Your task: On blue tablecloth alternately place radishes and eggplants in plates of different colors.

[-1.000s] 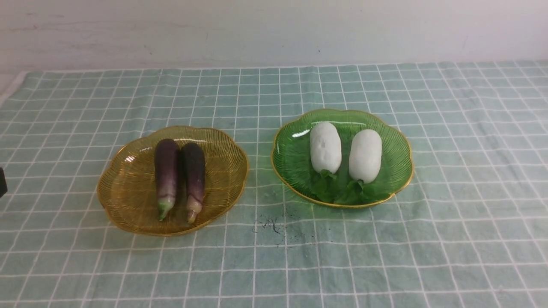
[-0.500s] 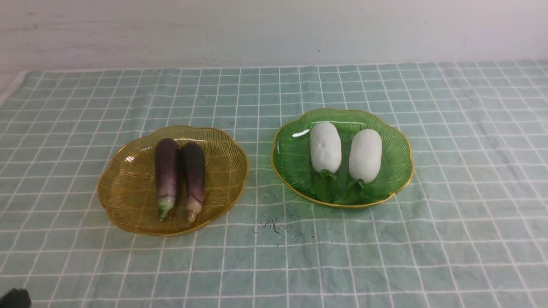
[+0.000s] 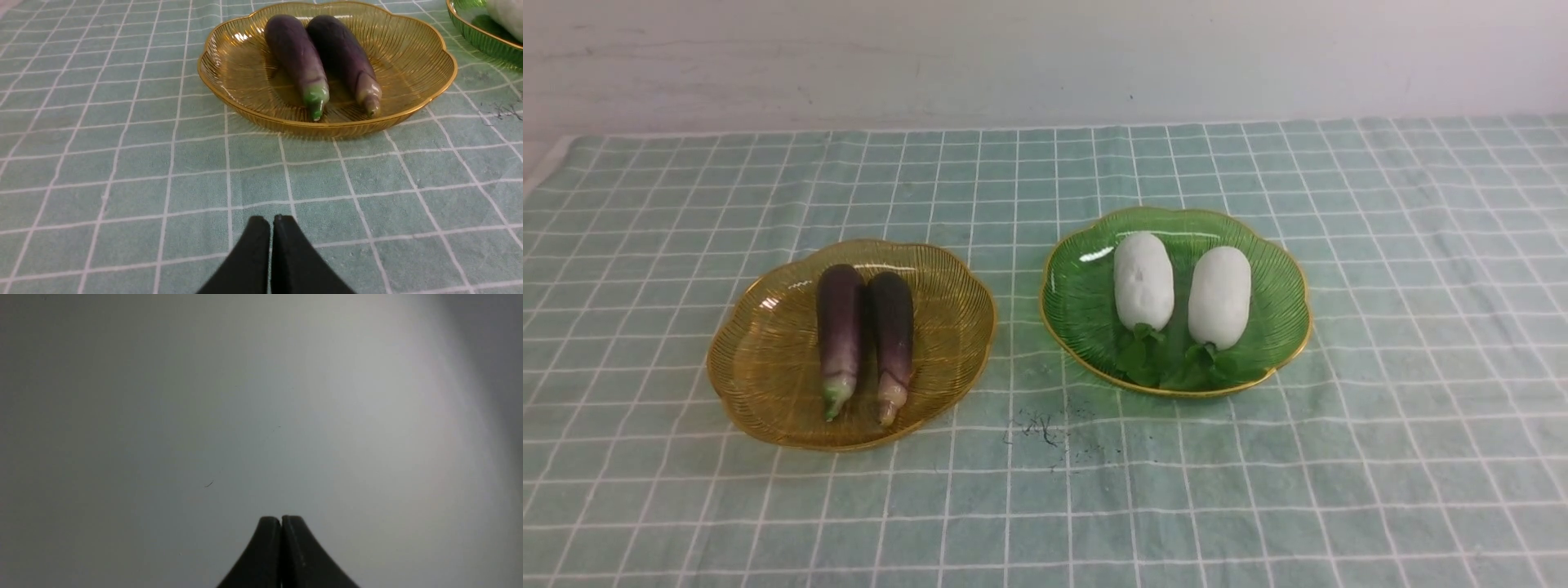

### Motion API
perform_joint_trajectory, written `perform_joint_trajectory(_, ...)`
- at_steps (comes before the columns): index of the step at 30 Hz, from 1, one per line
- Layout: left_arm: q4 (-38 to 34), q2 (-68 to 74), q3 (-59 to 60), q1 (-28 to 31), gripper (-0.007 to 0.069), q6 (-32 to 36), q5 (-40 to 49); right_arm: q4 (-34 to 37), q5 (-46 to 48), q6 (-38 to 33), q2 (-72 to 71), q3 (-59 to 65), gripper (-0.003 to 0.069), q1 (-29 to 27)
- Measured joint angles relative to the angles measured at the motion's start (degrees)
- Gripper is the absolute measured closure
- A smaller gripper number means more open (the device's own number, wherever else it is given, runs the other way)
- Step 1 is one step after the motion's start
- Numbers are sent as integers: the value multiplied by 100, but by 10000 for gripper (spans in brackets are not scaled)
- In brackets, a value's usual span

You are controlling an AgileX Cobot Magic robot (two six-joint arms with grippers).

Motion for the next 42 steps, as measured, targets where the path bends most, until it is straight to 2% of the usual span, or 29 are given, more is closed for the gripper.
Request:
perform_joint_trajectory(19,0,0,2,0,632,-7,-2,-70,1,-158,0,0,673,0)
perform_joint_trajectory(22,0,0,2,0,632,-7,-7,-688,128,-652,-1,102,673,0)
perform_joint_trajectory(25,0,0,2,0,632,-7,-7,-1615,461,-678,-1,407,673,0)
perform_joint_trajectory(28,0,0,2,0,632,-7,-7,-2447,794,-312,-1,817,673,0)
perform_joint_trajectory(30,0,0,2,0,632,-7,-7,-2850,985,116,-1,1180,673,0)
perform_joint_trajectory(31,0,0,2,0,632,-7,-7,-2884,999,116,-1,1256,673,0)
perform_joint_trajectory(32,0,0,2,0,632,-7,-7,-3109,1138,514,-1,1552,673,0)
perform_joint_trajectory(37,0,0,2,0,632,-7,-7,-3225,1437,1032,4,2138,673,34)
perform_joint_trajectory(39,0,0,2,0,632,-7,-7,-3225,1727,1312,4,2176,673,296)
perform_joint_trajectory(42,0,0,2,0,632,-7,-7,-3225,1829,1362,9,2157,673,555)
